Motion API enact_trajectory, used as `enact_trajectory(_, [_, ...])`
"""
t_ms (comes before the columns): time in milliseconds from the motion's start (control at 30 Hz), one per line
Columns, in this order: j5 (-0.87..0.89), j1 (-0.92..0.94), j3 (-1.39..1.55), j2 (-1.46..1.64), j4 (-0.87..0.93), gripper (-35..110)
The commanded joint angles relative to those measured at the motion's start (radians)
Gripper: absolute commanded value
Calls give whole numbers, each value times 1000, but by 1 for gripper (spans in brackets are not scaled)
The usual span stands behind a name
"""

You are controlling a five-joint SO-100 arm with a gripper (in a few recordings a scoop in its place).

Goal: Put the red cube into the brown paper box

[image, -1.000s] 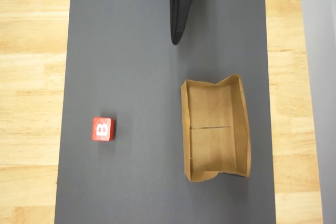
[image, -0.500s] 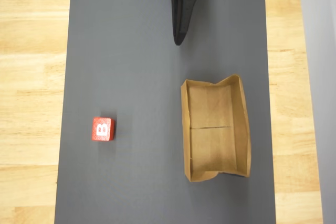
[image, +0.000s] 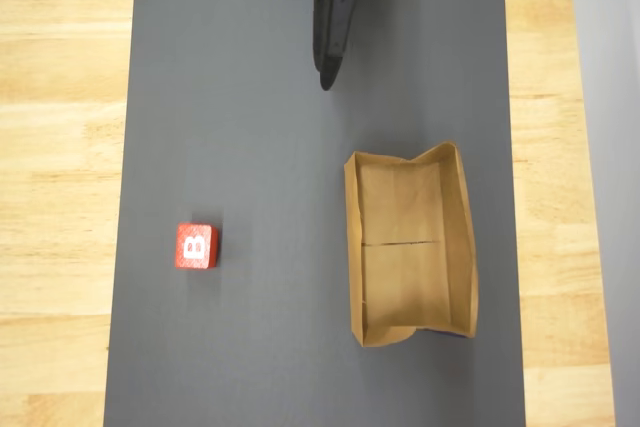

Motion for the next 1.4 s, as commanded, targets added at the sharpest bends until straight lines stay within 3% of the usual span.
enact_trajectory(0, [5,80,-127,-219,-86,15])
enact_trajectory(500, [-103,324,-601,-894,-192,26])
enact_trajectory(733, [-61,321,-831,-1149,-25,22])
enact_trajectory(1367, [-167,287,-1192,-1608,46,29])
